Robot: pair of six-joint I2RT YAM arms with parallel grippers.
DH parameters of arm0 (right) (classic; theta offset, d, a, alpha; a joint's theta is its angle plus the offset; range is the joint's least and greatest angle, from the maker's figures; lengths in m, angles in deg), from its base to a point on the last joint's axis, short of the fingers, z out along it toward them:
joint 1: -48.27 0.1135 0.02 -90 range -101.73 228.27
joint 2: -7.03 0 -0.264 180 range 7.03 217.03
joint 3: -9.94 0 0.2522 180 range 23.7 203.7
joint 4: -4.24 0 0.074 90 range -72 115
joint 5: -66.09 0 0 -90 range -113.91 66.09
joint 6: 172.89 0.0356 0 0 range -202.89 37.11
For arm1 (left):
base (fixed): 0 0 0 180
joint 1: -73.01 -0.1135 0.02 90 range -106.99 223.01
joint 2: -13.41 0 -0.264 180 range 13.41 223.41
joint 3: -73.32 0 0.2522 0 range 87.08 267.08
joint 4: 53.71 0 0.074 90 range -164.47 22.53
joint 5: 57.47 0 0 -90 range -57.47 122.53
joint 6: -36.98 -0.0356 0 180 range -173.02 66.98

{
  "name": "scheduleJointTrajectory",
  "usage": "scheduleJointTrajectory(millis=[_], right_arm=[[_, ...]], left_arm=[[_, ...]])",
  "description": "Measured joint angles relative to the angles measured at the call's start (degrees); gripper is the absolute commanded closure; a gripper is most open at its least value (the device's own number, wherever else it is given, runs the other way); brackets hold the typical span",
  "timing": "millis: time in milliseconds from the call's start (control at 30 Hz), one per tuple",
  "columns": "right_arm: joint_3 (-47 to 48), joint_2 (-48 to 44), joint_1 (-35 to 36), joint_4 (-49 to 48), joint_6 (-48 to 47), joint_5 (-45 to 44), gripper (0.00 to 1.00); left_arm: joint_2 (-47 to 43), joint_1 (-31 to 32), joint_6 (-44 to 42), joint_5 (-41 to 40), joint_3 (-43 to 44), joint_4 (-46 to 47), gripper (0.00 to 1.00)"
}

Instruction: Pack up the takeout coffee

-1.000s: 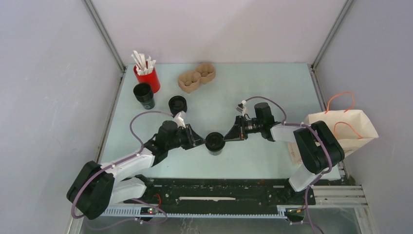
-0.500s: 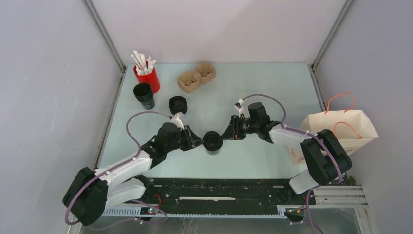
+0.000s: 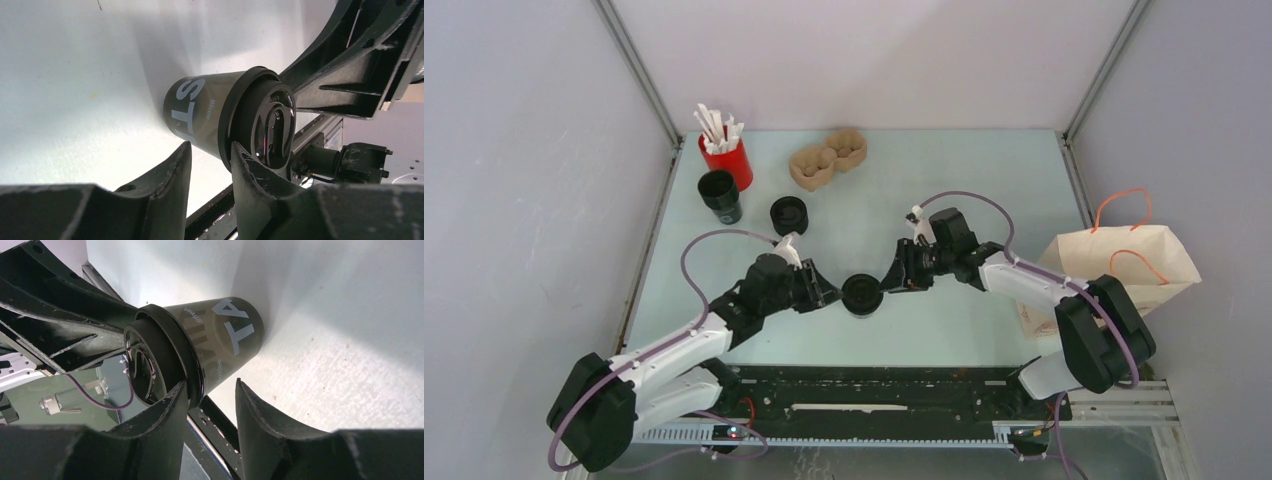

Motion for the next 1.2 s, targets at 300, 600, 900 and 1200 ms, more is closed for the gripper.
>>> scheduleJointTrajectory(millis=[300, 600, 900, 1200], right_arm=[[2.60, -1.86, 0.20, 7.26, -1.27, -1.44, 0.45], [2.95, -1.55, -0.52, 8.11, -1.55, -1.20, 0.58], [-0.52, -0.87, -2.91, 1.66, -1.03, 2.60, 0.62], [-4.20, 0.17, -3.67, -7.85, 0.07, 5.44, 0.66]], left_arm=[[2.03, 0.37, -0.26, 1.07, 0.11, -0.79, 0.60], [2.16, 0.52, -0.46, 1.05, 1.25, -2.40, 0.60], [3.89, 0.57, -0.44, 1.51, 2.25, -1.16, 0.63], [4.50, 0.55, -0.39, 1.60, 2.08, -0.02, 0.65]])
